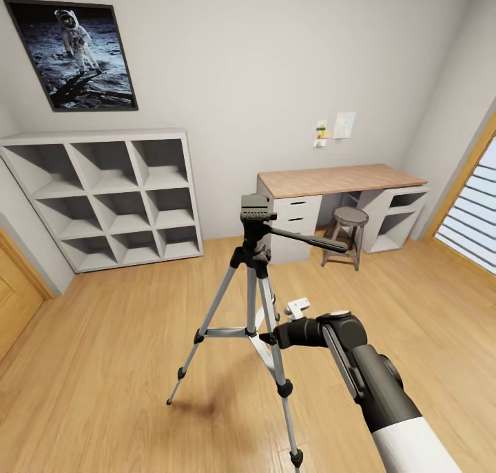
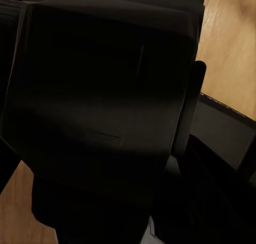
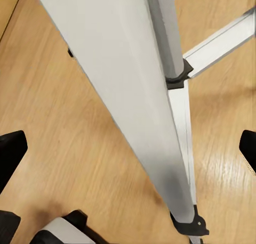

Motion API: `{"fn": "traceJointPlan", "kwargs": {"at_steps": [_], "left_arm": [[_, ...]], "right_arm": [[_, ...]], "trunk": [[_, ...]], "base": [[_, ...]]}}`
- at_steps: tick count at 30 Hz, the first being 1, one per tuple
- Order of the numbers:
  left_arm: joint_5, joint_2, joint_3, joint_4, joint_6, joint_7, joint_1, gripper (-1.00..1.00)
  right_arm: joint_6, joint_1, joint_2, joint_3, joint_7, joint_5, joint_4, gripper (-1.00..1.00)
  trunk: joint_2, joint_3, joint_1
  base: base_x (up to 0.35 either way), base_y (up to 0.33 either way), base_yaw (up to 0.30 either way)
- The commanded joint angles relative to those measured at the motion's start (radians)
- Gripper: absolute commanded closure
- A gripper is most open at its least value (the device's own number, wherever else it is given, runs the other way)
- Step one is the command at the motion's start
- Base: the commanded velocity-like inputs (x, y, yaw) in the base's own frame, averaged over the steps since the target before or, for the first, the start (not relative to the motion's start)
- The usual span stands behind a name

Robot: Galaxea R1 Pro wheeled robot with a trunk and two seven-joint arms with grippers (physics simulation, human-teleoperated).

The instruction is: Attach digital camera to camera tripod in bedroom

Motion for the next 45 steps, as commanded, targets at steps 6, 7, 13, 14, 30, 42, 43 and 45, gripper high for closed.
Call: {"fn": "traceJointPlan", "kwargs": {"at_steps": [6, 7, 13, 14, 30, 42, 43, 45], "left_arm": [[0.009, 0.0, -0.008, 0.0, -0.002, -0.002, 0.0, 1.0], [0.009, 0.0, -0.008, 0.0, -0.002, -0.003, 0.0, 1.0], [0.009, 0.0, -0.008, 0.0, -0.002, -0.003, 0.0, 1.0], [0.008, 0.0, -0.008, 0.0, -0.002, -0.003, 0.0, 1.0], [0.008, 0.0, -0.008, 0.0, -0.002, -0.003, 0.0, 1.0], [0.009, 0.0, -0.009, 0.0, -0.002, -0.003, 0.0, 1.0], [0.009, 0.0, -0.009, 0.0, -0.002, -0.003, 0.0, 1.0], [0.009, 0.0, -0.009, 0.0, -0.002, -0.003, 0.0, 1.0]], "right_arm": [[-0.072, -0.001, -0.001, -0.003, -0.001, 0.004, 0.008, -1.0], [-0.077, -0.001, -0.001, -0.003, -0.002, 0.002, 0.01, -1.0], [-0.141, -0.001, 0.019, -0.003, -0.004, -0.002, 0.1, -1.0], [-0.178, -0.001, 0.02, -0.003, -0.004, -0.002, 0.136, -1.0], [-0.45, -0.001, 0.021, -0.004, -0.009, -0.011, 0.362, -1.0], [-0.625, -0.001, 0.022, -0.004, -0.042, -0.013, 0.475, -1.0], [-0.628, -0.001, 0.022, -0.004, -0.043, -0.013, 0.481, -1.0], [-0.631, -0.001, 0.023, -0.005, -0.046, -0.014, 0.494, 1.0]], "trunk": [[-0.001, -0.001, 0.0], [-0.001, -0.001, 0.0], [-0.001, -0.001, 0.0], [-0.001, -0.001, 0.0], [-0.001, -0.001, 0.0], [-0.001, -0.001, 0.0], [-0.001, -0.001, 0.0], [-0.001, -0.001, 0.0]], "base": [[0.0, 0.0, 0.0], [0.0, 0.0, 0.0], [0.0, 0.0, 0.0], [0.0, 0.0, 0.0], [0.0, 0.0, 0.0], [0.0, 0.0, 0.0], [0.0, 0.0, 0.0], [0.0, 0.0, 0.0]]}}
